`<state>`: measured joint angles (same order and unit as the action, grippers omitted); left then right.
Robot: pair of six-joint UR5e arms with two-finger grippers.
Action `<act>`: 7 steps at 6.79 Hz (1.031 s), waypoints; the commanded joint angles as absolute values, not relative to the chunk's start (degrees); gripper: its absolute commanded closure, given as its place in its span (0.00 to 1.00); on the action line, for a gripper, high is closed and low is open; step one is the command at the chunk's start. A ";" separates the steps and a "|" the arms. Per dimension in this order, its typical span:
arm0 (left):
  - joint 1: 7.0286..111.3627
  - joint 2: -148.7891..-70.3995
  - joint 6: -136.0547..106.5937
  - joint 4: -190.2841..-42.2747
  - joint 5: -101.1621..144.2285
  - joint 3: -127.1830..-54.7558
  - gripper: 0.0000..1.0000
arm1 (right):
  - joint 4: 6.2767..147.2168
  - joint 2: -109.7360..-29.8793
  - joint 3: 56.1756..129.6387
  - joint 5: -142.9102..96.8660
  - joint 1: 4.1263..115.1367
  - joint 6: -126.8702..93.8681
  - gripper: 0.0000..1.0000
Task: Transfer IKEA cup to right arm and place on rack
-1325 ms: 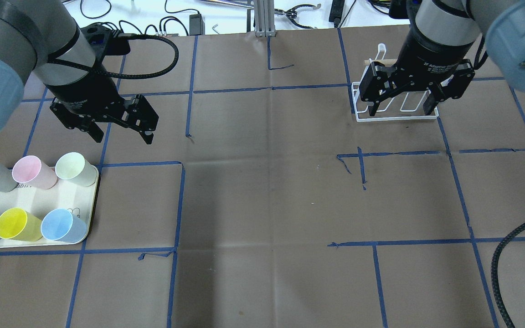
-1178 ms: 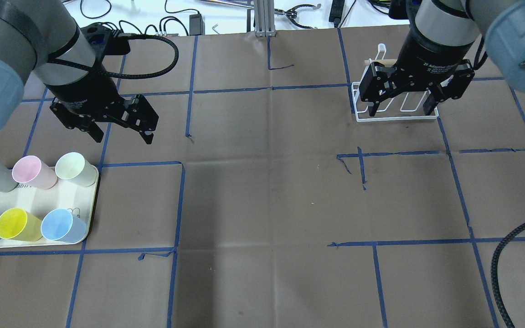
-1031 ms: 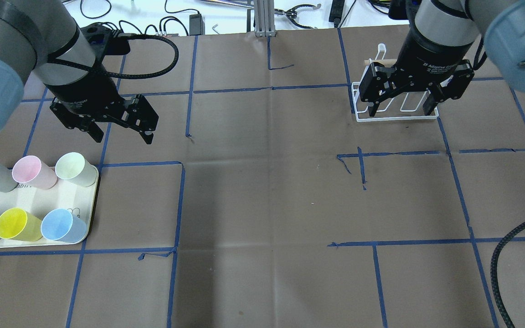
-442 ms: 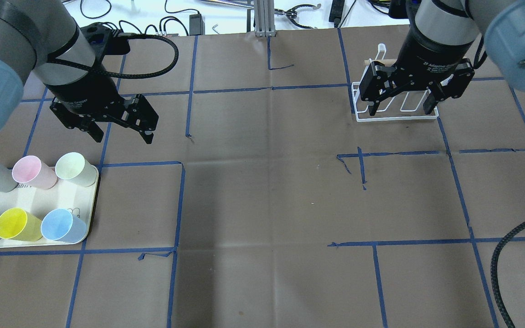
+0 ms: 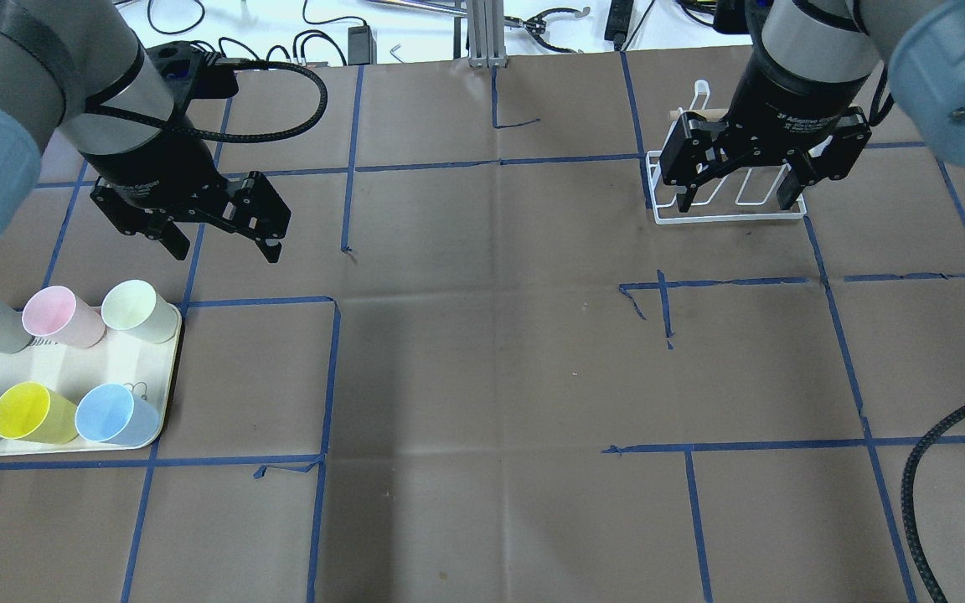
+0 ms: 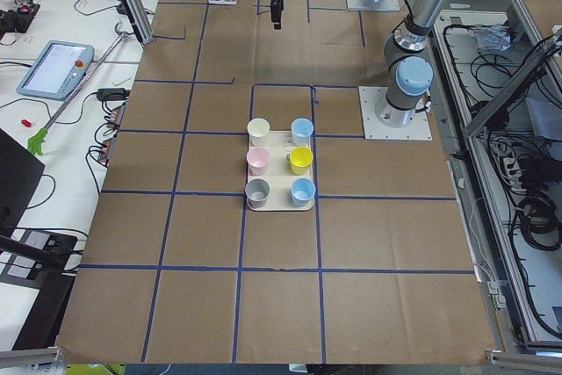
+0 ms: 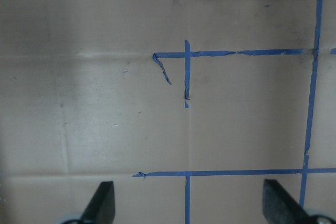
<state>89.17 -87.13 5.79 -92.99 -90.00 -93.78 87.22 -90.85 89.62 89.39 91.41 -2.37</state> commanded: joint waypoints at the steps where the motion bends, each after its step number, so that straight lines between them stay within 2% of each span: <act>1: 86.85 -87.19 9.29 -92.99 -90.00 -93.17 0.01 | 87.19 -90.70 89.56 89.38 91.41 -2.37 0.00; 4: 76.85 -87.45 16.32 -91.77 -89.91 -93.07 0.01 | 87.28 -90.62 89.56 89.38 91.49 -2.37 0.00; 5: 72.90 -88.15 18.44 -86.71 -89.83 -94.47 0.01 | 87.28 -90.62 89.47 89.38 91.49 -2.37 0.00; 7: 64.73 -93.66 23.00 -83.85 -89.82 -93.70 0.01 | 87.28 -90.62 89.65 89.38 91.41 -2.37 0.00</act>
<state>69.54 -90.71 19.92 -85.44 -89.83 -94.03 87.28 -90.62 89.57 89.35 91.47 -2.38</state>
